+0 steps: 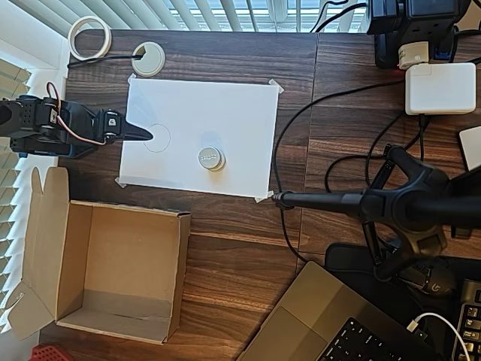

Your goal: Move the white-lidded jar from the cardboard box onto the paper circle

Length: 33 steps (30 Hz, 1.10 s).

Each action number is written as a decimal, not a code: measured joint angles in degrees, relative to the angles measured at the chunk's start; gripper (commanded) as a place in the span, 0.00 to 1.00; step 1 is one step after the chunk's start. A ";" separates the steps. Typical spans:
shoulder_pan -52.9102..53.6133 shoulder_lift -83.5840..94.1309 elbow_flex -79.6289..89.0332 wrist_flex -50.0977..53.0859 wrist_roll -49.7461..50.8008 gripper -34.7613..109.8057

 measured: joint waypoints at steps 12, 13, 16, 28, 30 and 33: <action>1.05 0.00 0.00 -1.76 0.00 0.24; 1.05 0.00 0.00 -1.76 0.00 0.24; -0.09 0.00 0.00 -1.05 0.00 0.24; -5.01 0.00 0.00 2.02 0.00 0.24; -5.01 0.00 0.00 2.02 0.00 0.24; -5.01 0.00 0.00 2.02 0.00 0.24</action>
